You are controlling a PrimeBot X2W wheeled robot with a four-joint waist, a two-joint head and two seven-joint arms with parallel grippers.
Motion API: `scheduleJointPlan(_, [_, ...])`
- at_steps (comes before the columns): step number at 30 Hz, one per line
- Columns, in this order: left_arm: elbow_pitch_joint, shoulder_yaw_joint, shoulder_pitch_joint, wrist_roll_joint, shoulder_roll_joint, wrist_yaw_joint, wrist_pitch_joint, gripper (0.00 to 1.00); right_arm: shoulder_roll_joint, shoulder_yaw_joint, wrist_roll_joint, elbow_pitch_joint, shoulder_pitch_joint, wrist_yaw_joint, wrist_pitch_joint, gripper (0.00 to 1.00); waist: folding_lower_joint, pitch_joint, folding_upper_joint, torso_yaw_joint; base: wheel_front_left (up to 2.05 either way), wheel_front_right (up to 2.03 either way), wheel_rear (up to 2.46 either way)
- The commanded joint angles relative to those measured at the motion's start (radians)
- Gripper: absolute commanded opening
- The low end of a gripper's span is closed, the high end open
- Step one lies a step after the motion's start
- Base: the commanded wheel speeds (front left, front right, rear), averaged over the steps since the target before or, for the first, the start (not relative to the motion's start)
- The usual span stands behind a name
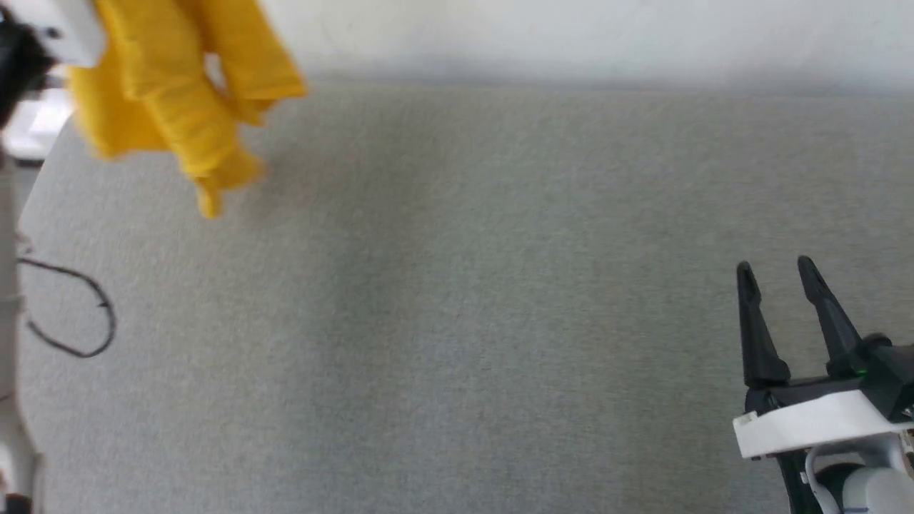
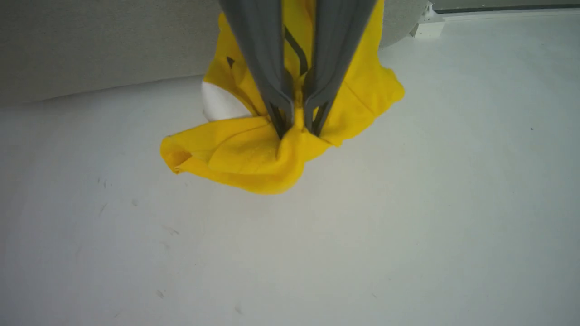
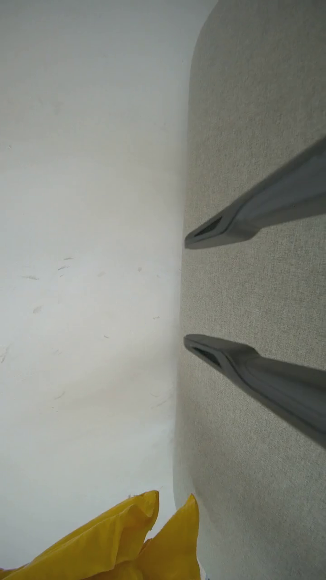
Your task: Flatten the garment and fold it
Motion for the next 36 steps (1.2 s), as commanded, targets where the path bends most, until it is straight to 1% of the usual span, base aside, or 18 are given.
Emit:
scheduleJointPlan(1, [-0.027, -0.010, -0.027, -0.015, -0.024, -0.008, 0.008, 0.00, 0.003, -0.006, 0.010, 0.006, 0.013, -0.002, -0.008, 1.00, 0.0004, -0.076, 0.0000, -0.073, 0.00, 0.00, 0.00])
scheduleJointPlan(4, [-0.083, -0.036, -0.040, -0.040, -0.074, -0.006, 0.032, 0.00, 0.003, -0.017, 0.023, 0.013, 0.027, -0.002, -0.015, 1.00, 0.0004, -0.092, 0.0000, -0.097, 0.00, 0.00, 0.00])
scheduleJointPlan(10, [-0.201, -0.095, -0.029, -0.085, -0.208, 0.043, 0.075, 0.00, 0.003, -0.043, 0.040, 0.024, 0.042, -0.002, -0.027, 1.00, 0.0004, -0.108, 0.0000, -0.135, 0.00, 0.00, 0.00])
scheduleJointPlan(15, [-0.240, -0.149, 0.011, -0.101, -0.317, 0.089, 0.066, 0.00, 0.003, -0.061, 0.052, 0.030, 0.043, -0.002, -0.036, 1.00, 0.0004, -0.107, 0.0000, -0.163, 0.00, 0.00, 0.00])
scheduleJointPlan(18, [-0.239, -0.195, 0.051, -0.089, -0.365, 0.105, 0.047, 0.00, 0.003, -0.070, 0.056, 0.028, 0.041, -0.002, -0.038, 1.00, 0.0004, -0.097, 0.0000, -0.178, 0.00, 0.00, 0.00])
scheduleJointPlan(22, [-0.205, -0.262, 0.135, -0.063, -0.407, 0.118, 0.001, 0.00, 0.003, -0.077, 0.060, 0.027, 0.031, -0.002, -0.041, 1.00, 0.0004, -0.074, 0.0000, -0.198, 0.00, 0.00, 0.00])
scheduleJointPlan(25, [-0.159, -0.315, 0.205, -0.041, -0.422, 0.114, -0.046, 0.00, 0.003, -0.072, 0.060, 0.028, 0.022, -0.002, -0.042, 1.00, 0.0004, -0.052, 0.0000, -0.212, 0.00, 0.00, 0.00])
scheduleJointPlan(28, [-0.094, -0.362, 0.289, -0.033, -0.441, 0.124, -0.102, 0.00, 0.003, -0.064, 0.062, 0.035, 0.015, -0.002, -0.043, 1.00, 0.0004, -0.034, 0.0000, -0.225, 0.00, 0.00, 0.00])
scheduleJointPlan(33, [0.049, -0.434, 0.440, -0.069, -0.464, 0.159, -0.157, 0.00, 0.003, -0.044, 0.063, 0.047, 0.007, -0.002, -0.042, 1.00, 0.0004, -0.020, 0.0000, -0.241, 0.00, 0.00, 0.00])
scheduleJointPlan(36, [0.132, -0.467, 0.497, -0.082, -0.468, 0.178, -0.183, 0.00, 0.003, -0.035, 0.062, 0.055, 0.001, -0.002, -0.041, 1.00, 0.0004, -0.018, 0.0000, -0.249, 0.00, 0.00, 0.00])
